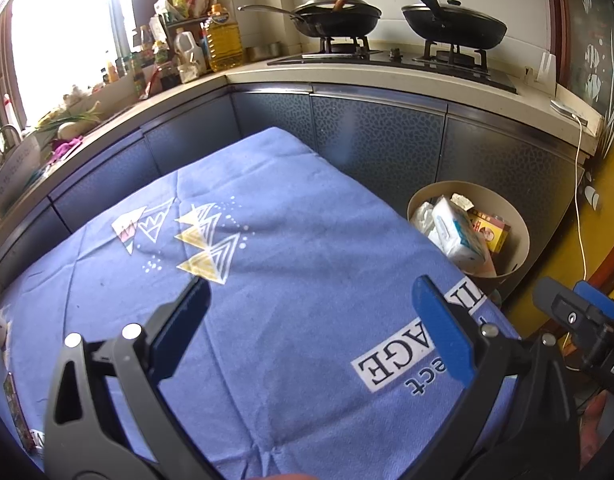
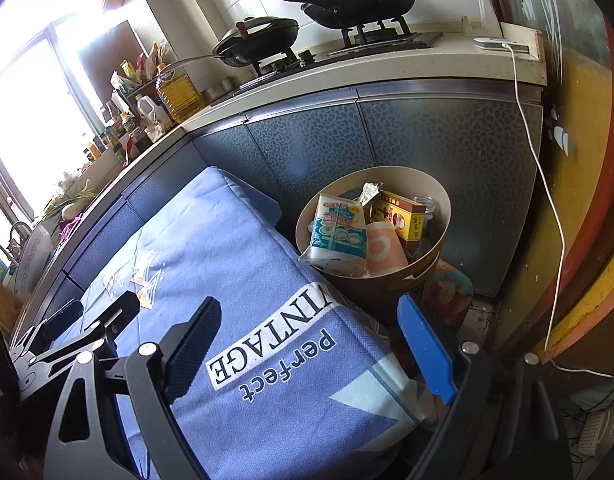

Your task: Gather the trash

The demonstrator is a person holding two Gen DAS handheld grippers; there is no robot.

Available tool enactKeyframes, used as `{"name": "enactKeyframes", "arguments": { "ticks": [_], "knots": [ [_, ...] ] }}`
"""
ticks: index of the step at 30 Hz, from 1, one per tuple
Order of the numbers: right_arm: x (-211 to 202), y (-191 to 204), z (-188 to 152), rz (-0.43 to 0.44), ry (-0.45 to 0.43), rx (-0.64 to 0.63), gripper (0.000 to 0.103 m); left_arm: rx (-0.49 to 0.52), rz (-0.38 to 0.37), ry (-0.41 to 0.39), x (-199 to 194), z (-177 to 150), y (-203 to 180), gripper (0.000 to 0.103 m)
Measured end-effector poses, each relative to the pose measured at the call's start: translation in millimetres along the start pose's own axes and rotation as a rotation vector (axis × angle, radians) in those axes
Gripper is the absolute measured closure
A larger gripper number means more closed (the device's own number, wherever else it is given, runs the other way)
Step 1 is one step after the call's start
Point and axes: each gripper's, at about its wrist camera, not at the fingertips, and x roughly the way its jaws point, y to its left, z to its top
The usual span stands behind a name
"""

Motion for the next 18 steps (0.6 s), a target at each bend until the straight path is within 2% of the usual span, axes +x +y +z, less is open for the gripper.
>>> {"name": "enactKeyframes", "arguments": {
  "ticks": [18],
  "knots": [
    [2.1,1.0,-2.4,0.0,0.005,0.0,0.016,0.0,0.002,0.001,0.3,0.8,0.1,0.006]
  ]
}}
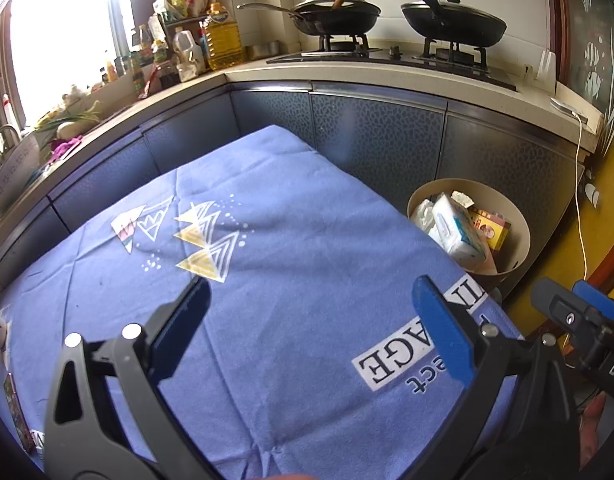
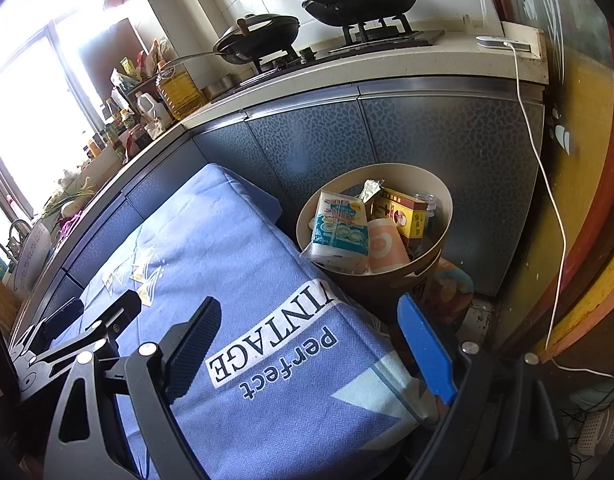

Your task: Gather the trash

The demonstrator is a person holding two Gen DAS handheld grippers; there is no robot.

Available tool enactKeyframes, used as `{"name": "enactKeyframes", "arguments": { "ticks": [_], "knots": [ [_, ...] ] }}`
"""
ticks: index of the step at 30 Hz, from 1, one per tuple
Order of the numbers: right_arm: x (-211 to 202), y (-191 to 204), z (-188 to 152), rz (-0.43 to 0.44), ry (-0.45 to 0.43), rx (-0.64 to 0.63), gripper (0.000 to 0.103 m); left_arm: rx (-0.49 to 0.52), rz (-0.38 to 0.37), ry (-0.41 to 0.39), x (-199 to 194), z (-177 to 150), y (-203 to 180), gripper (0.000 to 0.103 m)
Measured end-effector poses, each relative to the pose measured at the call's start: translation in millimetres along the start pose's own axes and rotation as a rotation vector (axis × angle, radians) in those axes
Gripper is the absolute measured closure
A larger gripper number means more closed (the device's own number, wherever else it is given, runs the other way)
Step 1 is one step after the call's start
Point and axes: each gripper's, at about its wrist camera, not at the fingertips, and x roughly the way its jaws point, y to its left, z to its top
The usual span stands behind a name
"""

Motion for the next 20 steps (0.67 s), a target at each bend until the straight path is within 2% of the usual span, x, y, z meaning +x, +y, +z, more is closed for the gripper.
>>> {"name": "enactKeyframes", "arguments": {
  "ticks": [20],
  "knots": [
    [6.1,-3.0,-0.8,-0.003,0.007,0.003,0.016,0.012,-0.022,0.015,0.7,-6.5,-4.3,0.006]
  ]
}}
